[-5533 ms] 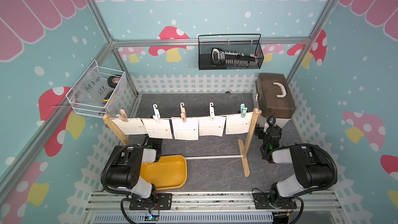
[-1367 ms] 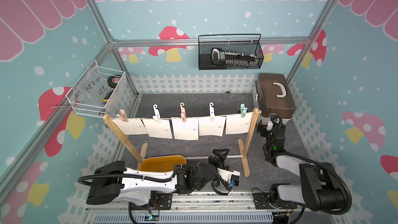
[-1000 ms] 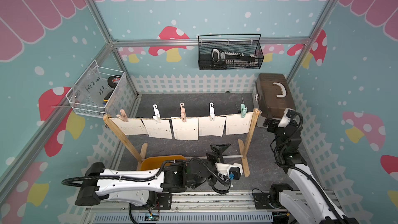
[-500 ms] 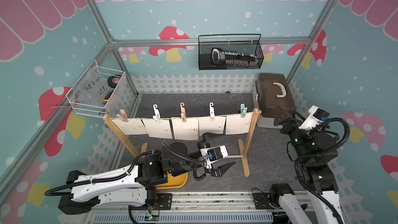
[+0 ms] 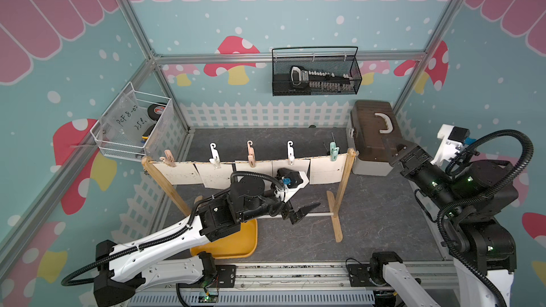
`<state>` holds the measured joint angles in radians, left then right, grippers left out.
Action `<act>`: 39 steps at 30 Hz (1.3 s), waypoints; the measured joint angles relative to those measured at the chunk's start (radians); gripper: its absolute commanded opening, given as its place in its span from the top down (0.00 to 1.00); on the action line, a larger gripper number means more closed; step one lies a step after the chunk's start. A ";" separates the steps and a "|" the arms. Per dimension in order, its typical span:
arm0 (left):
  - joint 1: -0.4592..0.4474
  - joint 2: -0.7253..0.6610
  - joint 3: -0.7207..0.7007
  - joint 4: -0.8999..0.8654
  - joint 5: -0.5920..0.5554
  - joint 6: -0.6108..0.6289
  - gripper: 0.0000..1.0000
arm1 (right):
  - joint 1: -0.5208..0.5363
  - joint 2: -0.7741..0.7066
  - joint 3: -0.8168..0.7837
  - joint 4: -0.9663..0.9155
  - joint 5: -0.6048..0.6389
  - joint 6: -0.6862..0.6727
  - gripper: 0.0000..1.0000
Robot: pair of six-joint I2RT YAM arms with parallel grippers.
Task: Remove the postcards from the strings
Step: Pinch the postcard on the clothesline.
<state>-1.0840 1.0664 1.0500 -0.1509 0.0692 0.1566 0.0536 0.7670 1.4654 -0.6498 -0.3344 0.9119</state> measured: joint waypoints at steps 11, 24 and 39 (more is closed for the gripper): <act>0.011 0.062 0.000 0.090 -0.083 0.022 0.18 | 0.006 0.029 0.030 -0.022 -0.121 0.200 0.04; 0.076 0.136 0.005 0.143 -0.024 0.069 0.42 | 0.043 0.034 0.057 -0.024 -0.158 0.274 0.07; 0.077 0.159 0.006 0.161 0.029 0.165 0.78 | 0.095 0.084 0.162 -0.104 -0.177 0.344 0.13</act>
<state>-1.0073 1.2251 1.0557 0.0101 0.0978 0.3218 0.1490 0.8513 1.6272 -0.7540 -0.5110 1.2560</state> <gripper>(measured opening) 0.235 0.875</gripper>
